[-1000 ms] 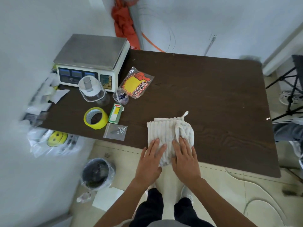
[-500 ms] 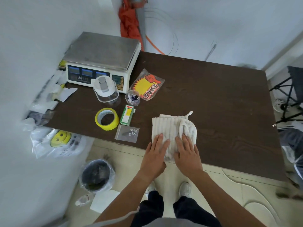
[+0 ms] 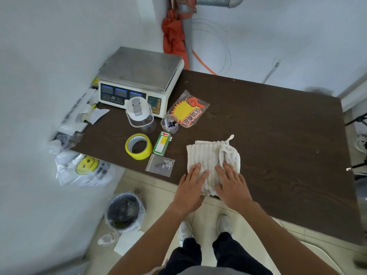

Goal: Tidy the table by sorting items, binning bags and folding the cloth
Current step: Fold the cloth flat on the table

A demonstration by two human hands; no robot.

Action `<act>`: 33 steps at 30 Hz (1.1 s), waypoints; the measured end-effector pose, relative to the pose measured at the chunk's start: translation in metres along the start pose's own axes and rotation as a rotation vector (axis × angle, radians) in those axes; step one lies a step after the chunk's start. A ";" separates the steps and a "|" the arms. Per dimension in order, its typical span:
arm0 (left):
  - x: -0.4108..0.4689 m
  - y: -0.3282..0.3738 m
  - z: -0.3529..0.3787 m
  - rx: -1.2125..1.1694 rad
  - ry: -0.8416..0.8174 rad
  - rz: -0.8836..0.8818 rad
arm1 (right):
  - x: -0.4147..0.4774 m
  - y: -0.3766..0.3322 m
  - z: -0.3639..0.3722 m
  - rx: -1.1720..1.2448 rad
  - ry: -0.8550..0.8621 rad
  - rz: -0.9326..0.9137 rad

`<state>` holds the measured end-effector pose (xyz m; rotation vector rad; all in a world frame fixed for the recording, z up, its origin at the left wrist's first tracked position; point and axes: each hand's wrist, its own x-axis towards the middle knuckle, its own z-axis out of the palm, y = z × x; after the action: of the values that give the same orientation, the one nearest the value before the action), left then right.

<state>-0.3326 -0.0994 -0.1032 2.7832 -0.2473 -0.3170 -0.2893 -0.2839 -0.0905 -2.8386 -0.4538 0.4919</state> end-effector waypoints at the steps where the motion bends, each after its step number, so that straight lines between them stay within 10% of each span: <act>1: 0.000 0.002 -0.002 -0.008 -0.005 -0.014 | 0.001 0.001 -0.002 -0.001 -0.004 -0.014; 33: -0.023 0.081 0.008 0.011 0.028 -0.361 | -0.021 0.053 -0.003 -0.055 -0.055 -0.370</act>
<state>-0.3673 -0.1725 -0.0790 2.8310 0.2651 -0.3610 -0.2937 -0.3402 -0.0959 -2.7036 -0.9908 0.4878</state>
